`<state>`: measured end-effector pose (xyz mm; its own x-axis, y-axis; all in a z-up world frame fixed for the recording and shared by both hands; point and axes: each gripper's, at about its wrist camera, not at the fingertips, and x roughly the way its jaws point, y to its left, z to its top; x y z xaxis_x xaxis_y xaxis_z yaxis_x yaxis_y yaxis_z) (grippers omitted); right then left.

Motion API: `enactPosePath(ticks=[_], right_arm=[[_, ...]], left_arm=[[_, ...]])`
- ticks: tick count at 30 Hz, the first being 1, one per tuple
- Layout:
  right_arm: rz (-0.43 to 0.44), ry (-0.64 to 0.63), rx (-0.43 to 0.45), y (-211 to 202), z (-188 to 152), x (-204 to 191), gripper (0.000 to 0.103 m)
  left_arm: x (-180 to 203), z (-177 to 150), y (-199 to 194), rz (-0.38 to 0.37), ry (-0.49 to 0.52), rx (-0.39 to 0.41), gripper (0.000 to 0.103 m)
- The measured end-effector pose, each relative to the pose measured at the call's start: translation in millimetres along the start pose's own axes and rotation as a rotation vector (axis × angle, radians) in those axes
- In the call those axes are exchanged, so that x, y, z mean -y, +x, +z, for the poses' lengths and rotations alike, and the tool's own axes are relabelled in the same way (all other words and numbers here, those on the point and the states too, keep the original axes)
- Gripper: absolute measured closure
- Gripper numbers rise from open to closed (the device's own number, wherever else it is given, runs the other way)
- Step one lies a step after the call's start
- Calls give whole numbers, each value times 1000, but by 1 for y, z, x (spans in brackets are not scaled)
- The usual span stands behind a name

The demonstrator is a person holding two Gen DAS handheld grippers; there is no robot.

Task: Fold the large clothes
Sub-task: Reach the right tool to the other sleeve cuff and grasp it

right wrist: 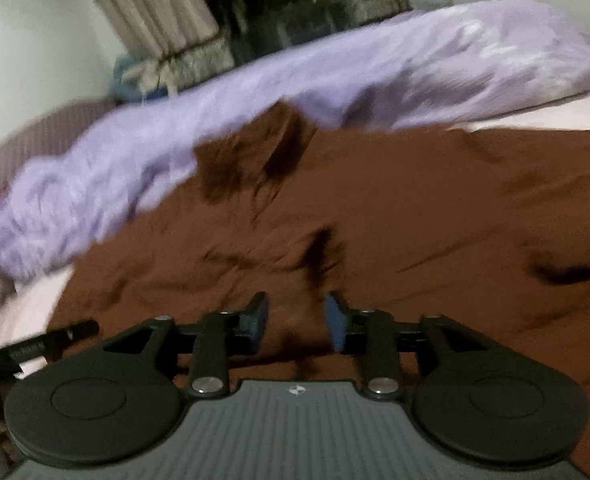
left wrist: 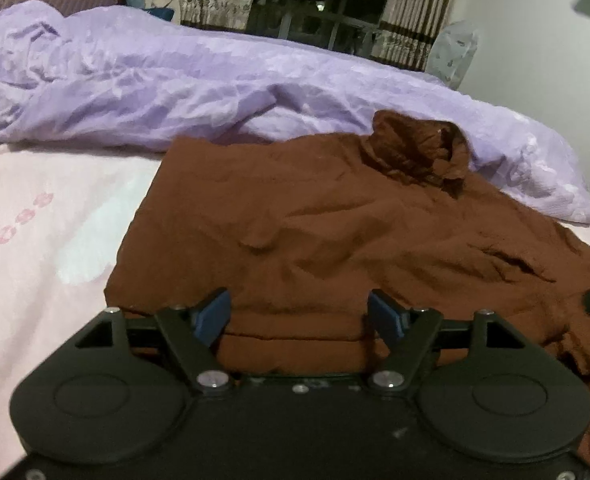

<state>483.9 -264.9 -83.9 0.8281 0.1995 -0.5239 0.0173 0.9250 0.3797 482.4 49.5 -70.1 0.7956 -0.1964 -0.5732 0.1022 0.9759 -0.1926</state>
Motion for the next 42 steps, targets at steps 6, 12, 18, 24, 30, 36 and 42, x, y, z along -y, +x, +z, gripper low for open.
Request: enactPosePath(ticks=[6,12,18,24,30,36,42], right_arm=[[-232,168,110,-76,18,128,50],[-379,385,202,-129,20,255,50],[-383,622,273,-140,15,343,49],[-380,717,312,-125,13,376,49],[-374,740,374,-123,20,393,49],[-378,771,424,-122,23,403,49],[-464,708,406,-123,36,387,88]], left_arm=[[5,0,-13,-6,14,22,24],[11,-1,-12,11,9,29,24],[17,2,-7,40,10,23,24],[21,6,3,75,28,14,24],[25,6,15,93,40,1,24],[24,6,21,96,44,-5,23],[21,8,15,79,44,2,23]])
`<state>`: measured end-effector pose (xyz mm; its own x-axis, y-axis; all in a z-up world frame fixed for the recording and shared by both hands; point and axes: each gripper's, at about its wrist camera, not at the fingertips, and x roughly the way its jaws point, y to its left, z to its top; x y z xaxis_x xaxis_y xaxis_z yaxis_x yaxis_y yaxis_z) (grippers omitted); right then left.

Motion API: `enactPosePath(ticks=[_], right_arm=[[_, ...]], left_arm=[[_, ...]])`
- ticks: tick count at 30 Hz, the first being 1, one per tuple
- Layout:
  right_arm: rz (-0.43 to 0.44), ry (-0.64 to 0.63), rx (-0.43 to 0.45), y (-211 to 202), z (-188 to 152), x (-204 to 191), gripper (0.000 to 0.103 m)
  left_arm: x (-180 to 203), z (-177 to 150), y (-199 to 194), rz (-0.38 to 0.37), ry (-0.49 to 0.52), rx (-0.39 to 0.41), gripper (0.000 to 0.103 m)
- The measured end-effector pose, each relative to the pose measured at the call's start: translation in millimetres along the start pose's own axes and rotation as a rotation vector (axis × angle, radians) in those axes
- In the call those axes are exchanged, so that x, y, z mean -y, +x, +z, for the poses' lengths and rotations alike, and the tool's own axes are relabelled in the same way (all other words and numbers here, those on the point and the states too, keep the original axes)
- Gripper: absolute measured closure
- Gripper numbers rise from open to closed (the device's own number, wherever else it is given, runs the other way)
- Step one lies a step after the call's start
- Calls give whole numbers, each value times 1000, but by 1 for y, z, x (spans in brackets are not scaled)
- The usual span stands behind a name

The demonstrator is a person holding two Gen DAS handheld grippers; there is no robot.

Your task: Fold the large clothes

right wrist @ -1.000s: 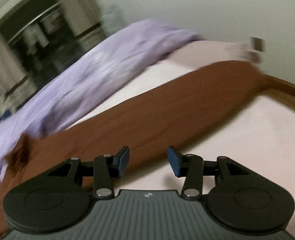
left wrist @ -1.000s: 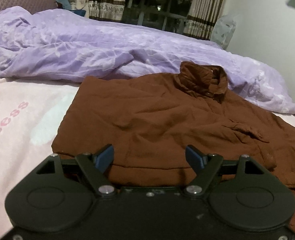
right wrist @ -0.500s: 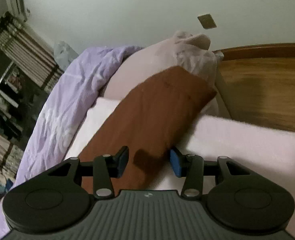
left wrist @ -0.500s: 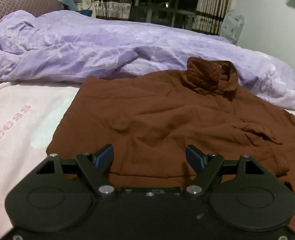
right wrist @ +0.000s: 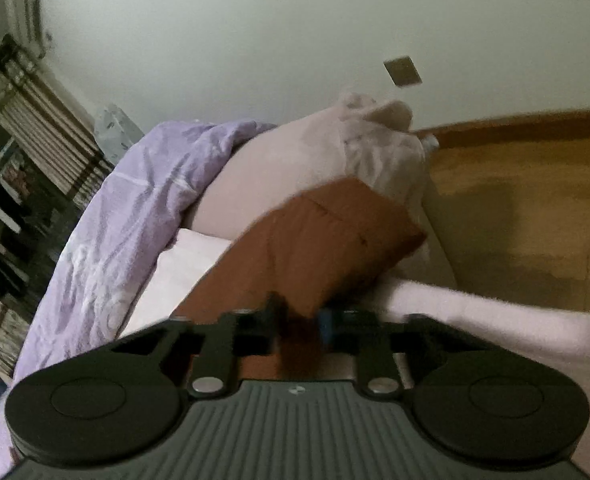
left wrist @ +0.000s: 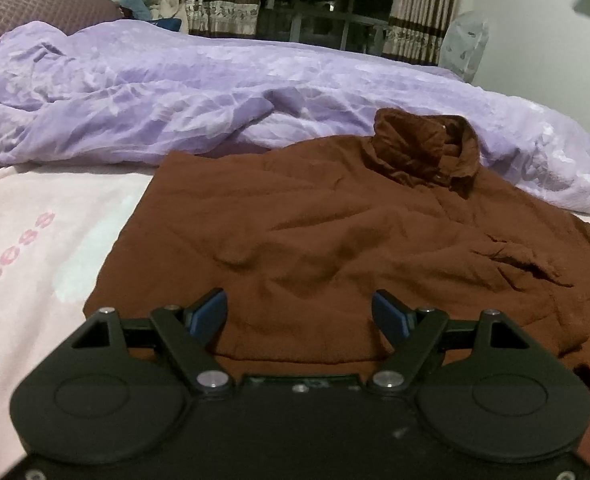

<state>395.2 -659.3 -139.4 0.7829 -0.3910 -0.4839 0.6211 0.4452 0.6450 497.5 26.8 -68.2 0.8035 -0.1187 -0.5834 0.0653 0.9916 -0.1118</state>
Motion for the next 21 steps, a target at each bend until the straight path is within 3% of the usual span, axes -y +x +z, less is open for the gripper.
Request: enactPosePath(ticks=[4,8,11,16,19,20,21], right_arm=[[55,-102,67,-26,1,-40,95],[183,-283,124,-67,-17,-117,95],[331,-451,131,-102,-57,-186,95],[594,-700,70,-147,-162,-284,94],[720,-787,-51,-156,-236,-322,71],[737,-832,-84,-157,-259,-331,55],[735,-892,-112,-158,-283,-338,47]], left_arm=[[-6,1,-4,-13,-5,7,23],[-13,3,-9,-37,-23,24,23],[-18,2,-11,-60,-42,26,23],[-27,-1,-20,-108,-83,29,23],[-30,-2,-26,-188,-135,23,23],[-30,-2,-27,-227,-157,20,23],[-29,-2,-29,-259,-172,14,23]])
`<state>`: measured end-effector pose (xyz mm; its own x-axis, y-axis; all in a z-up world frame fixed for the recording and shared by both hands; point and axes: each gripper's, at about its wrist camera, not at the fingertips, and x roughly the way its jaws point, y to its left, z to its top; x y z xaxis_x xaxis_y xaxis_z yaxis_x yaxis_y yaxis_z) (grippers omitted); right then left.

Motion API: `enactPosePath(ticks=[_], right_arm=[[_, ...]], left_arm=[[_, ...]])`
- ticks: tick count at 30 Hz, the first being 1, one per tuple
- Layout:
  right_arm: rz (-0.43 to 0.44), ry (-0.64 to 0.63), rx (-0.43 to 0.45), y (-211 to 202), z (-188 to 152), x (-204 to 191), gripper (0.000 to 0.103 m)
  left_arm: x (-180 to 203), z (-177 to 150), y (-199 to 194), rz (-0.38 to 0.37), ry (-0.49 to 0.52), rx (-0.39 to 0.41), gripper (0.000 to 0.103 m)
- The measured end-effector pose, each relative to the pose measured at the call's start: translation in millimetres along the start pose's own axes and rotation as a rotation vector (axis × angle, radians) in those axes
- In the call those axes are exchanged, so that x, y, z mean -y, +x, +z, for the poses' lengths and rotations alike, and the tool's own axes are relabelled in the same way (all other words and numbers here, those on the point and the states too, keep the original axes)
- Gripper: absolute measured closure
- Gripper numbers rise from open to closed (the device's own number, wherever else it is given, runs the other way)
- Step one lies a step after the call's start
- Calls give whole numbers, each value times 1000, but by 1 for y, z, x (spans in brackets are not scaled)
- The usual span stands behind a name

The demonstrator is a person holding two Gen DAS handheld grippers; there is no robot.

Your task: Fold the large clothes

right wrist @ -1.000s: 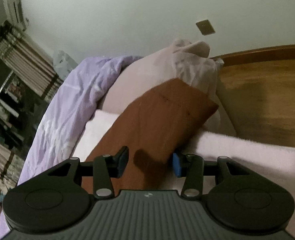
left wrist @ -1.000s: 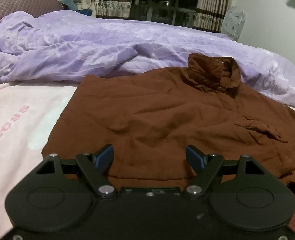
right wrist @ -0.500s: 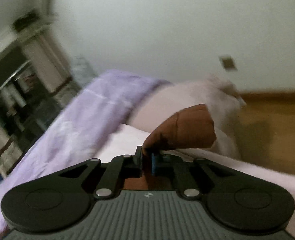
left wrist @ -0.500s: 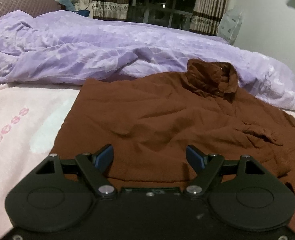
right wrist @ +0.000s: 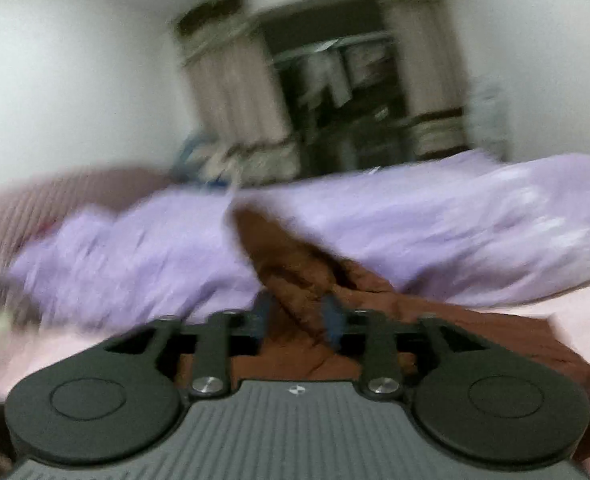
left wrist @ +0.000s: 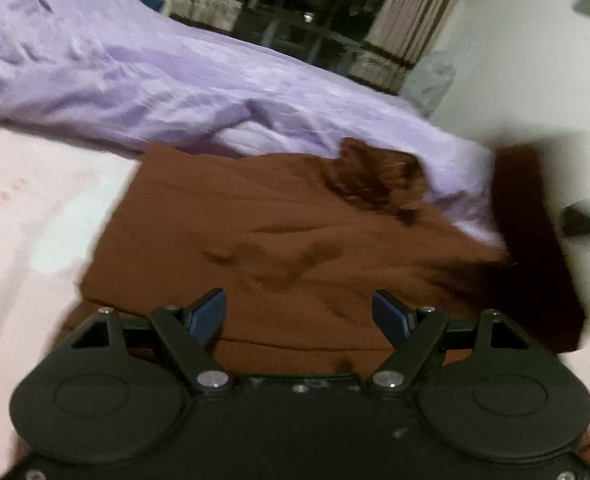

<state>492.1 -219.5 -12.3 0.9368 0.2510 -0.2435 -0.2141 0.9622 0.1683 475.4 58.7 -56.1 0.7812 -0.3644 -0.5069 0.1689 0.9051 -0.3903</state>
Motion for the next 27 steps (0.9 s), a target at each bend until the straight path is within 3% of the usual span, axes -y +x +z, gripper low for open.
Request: enactPosePath(ticks=[3,7,11,15,17,19,21,23,24,25,26,27], right_arm=[[14,-73,-89,15,-22,-27,47],[-8,16,-137,0,-26,5,47],[-77,263,-196,-22,-29,79,47],[-73,561,-223,-47,-62,147,44],[-97,663,-219,-53,-79,171,43],[-120,728,-208,-49,-91,188,43],[-150,804,-180,-45,-97,206,43],[-156,858,-141,-38,-100,213,43],[-152,879,-132,-34,-102,215,51],[-136,902,-136,-28,-102,216,66],[-126,912,-137,-26,-101,219,94],[-121,911,-135,-27,-99,218,95]], left_arm=[[5,1,5,-99,-62,-32,22],[16,2,33,-160,-135,-76,22],[35,7,73,-204,-220,-112,22],[46,10,109,-178,-248,-142,26],[50,12,118,-174,-250,-135,42],[51,15,121,-178,-266,-146,72],[47,15,117,-212,-288,-154,84],[45,16,104,-247,-296,-134,87],[45,17,95,-268,-296,-124,88],[46,18,88,-279,-289,-117,89],[47,18,78,-284,-268,-106,89],[49,18,70,-288,-247,-95,89]])
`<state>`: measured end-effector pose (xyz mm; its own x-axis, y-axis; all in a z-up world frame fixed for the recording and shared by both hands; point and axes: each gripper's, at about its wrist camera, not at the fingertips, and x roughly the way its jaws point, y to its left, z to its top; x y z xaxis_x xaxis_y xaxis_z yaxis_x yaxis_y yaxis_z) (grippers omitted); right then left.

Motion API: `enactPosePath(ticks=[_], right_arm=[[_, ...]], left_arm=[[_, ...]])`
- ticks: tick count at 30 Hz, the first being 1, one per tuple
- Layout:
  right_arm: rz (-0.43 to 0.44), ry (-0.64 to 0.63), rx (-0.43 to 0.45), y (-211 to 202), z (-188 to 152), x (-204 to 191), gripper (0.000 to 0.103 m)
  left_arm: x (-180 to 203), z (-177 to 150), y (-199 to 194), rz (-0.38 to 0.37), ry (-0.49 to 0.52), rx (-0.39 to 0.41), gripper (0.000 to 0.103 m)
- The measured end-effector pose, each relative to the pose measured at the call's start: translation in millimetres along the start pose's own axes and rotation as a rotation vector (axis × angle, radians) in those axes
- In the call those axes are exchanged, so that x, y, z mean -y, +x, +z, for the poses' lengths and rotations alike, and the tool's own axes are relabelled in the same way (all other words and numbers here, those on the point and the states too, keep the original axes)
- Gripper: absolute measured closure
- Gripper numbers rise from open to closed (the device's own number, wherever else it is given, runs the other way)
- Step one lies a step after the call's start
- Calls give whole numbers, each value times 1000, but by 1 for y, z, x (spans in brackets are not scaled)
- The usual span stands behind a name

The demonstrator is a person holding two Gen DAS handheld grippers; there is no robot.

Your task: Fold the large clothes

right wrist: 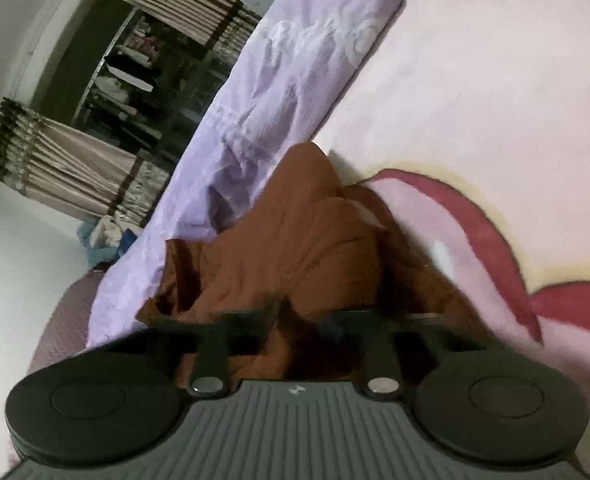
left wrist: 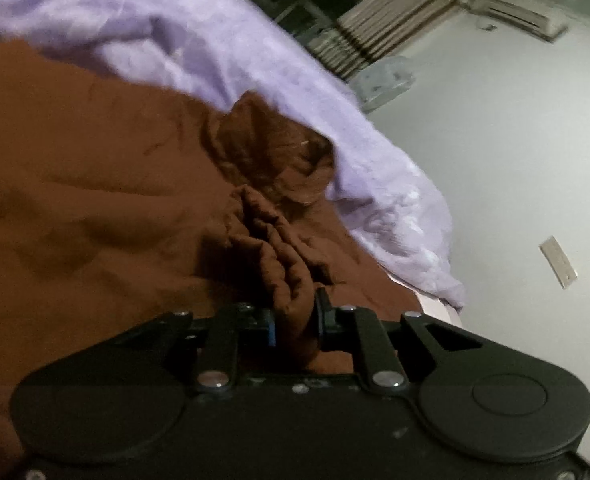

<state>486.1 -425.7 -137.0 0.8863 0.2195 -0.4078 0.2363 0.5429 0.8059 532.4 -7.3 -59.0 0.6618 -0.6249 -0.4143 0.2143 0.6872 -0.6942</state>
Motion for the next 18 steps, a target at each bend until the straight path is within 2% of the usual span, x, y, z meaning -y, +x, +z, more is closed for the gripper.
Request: enactPosePath(ticks=[4,6,9,10,12,14,15,18], right_arm=[[0,-74,73,-23,-3,-4,96],[-47,-103,49,-19,-10,0,95],[-115,-95,18,-9,-11,16,94],[-117,-93,11,-9,-11,19,94],[-113,-129,5,-13,-10,18,91],[-148,-205,-4,-22,-11,6,85],[-168,-240,-10,-27,-11,0,80],[-230,-340,-7,-48,-13,-20,76]], left_arm=[[6,-15,-23,8,78,7,88],[0,-23,-14,49,114,-12,88],[-15,-34,9,111,114,-77,85],[-18,-37,13,121,117,-82,78],[-20,-37,11,109,130,-72,72],[-18,-33,4,122,153,-63,57],[-14,-30,-4,155,181,-51,49],[-6,-22,-28,224,270,6,46]])
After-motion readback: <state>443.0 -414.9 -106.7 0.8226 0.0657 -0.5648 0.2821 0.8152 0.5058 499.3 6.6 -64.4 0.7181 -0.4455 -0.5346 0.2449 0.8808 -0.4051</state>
